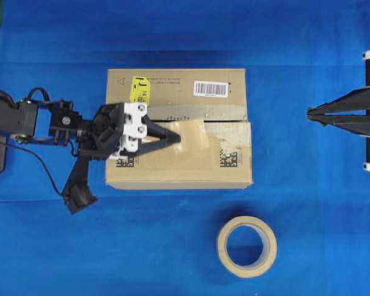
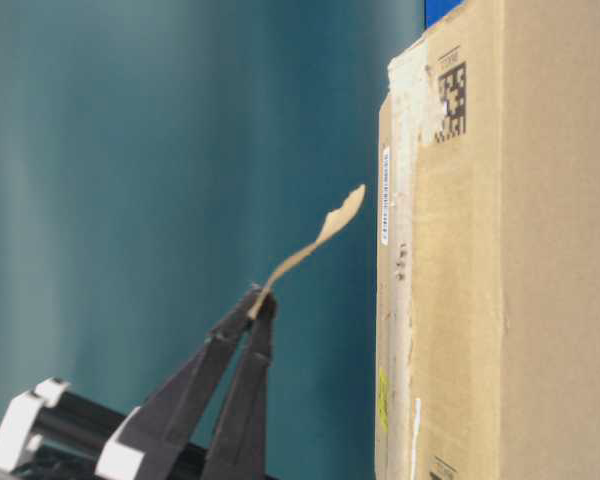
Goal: Apply tape along the seams of the closed cardboard box to seal it securely.
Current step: 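Peel the strip off the roll and carry it to the box's left seam, then bring the right gripper over the box top to the tape strip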
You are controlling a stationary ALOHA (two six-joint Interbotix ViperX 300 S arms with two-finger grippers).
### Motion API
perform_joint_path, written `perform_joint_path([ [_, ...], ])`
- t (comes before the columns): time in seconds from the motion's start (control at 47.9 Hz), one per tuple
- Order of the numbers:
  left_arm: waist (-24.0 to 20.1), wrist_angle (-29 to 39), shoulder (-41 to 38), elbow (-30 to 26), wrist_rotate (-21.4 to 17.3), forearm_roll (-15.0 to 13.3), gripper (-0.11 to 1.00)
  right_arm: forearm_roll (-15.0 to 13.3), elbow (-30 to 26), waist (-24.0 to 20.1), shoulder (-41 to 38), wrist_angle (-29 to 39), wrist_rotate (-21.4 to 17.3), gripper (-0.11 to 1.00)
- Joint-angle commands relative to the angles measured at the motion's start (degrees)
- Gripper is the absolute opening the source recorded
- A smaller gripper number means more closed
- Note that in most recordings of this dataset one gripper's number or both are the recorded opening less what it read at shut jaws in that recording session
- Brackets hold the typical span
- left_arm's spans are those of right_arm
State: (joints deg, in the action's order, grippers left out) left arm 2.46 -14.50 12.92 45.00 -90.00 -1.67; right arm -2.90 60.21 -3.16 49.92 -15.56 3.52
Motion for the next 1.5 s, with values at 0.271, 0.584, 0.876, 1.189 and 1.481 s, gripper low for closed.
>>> perform_joint_path([
  [0.271,-3.8,2.8,0.6,-1.5,0.2,0.2,0.0,-2.5,-1.5,0.0,-0.9,-0.4,0.0,0.0],
  [0.584,-4.3,6.4,0.4,-1.5,1.1,0.2,0.0,-3.0,-1.7,0.4,-2.7,-1.1,0.0,0.0],
  [0.876,-4.3,9.5,0.4,-1.1,1.8,0.0,0.0,-3.0,-2.1,1.6,-5.0,-3.6,-0.3,0.0],
  [1.189,-4.2,13.6,0.4,-1.0,2.9,-0.1,0.0,-1.6,-4.0,2.3,-12.6,-7.2,-1.8,0.0],
  [1.481,-4.4,15.0,0.1,-0.9,2.9,0.0,0.0,1.5,-9.1,3.7,-22.5,-8.7,-1.8,0.0],
])
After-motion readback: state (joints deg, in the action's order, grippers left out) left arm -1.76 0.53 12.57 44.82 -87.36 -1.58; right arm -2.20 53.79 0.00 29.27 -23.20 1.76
